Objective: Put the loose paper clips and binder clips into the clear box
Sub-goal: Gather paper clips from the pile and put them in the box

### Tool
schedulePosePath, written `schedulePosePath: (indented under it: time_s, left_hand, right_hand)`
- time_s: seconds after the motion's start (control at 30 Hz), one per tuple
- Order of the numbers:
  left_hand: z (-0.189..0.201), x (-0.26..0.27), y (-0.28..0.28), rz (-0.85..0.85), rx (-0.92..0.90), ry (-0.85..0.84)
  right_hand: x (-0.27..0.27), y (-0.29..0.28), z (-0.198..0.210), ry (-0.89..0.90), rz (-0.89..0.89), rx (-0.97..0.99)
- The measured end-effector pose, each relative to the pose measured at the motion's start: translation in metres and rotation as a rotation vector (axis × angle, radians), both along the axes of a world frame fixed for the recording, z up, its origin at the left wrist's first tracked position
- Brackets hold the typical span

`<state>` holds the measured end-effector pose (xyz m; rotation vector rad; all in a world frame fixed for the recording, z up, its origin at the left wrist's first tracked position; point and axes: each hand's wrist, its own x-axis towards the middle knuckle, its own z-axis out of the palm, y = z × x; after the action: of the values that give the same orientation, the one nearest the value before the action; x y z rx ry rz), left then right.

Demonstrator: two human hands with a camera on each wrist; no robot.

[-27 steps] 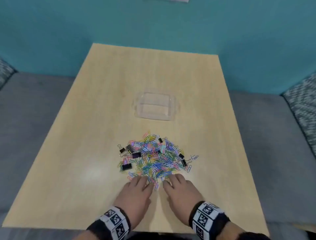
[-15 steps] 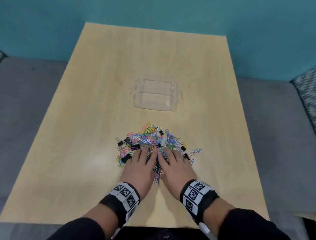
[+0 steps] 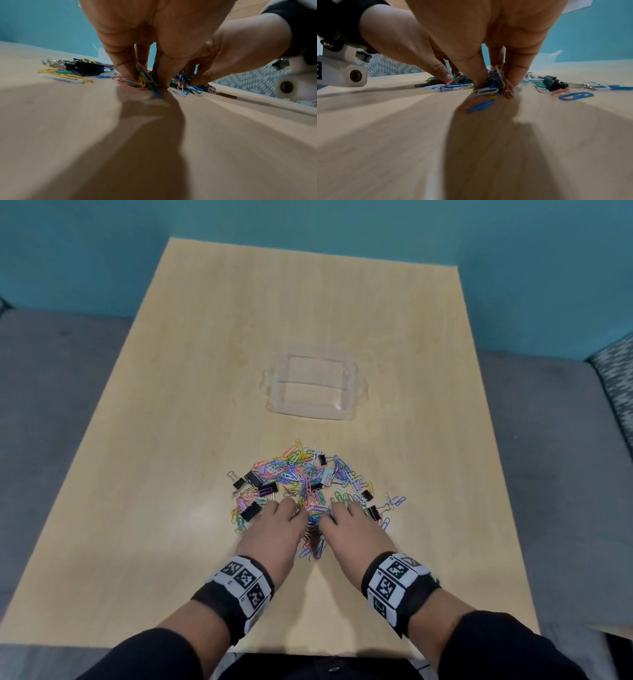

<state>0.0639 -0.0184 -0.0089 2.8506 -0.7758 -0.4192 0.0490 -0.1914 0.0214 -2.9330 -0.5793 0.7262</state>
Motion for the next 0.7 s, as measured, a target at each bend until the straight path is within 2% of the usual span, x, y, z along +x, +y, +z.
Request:
schedulePosePath:
  time_s: [0.23, 0.47, 0.6, 0.7]
  left_hand:
    - [-0.002, 0.001, 0.006, 0.026, -0.028, 0.026]
    - [0.010, 0.007, 0.006, 0.049, -0.108, 0.038]
    - [0.010, 0.011, 0.009, 0.078, -0.128, 0.097]
    - [0.009, 0.013, 0.011, 0.173, -0.199, 0.135]
  right_hand:
    - [0.001, -0.006, 0.009, 0.032, -0.056, 0.102]
    - [0.004, -0.012, -0.008, -0.010, -0.099, 0.179]
    - [0.009, -0.015, -0.010, 0.012, -0.169, 0.220]
    - [0.017, -0.018, 0.000, 0.133, -0.318, 0.316]
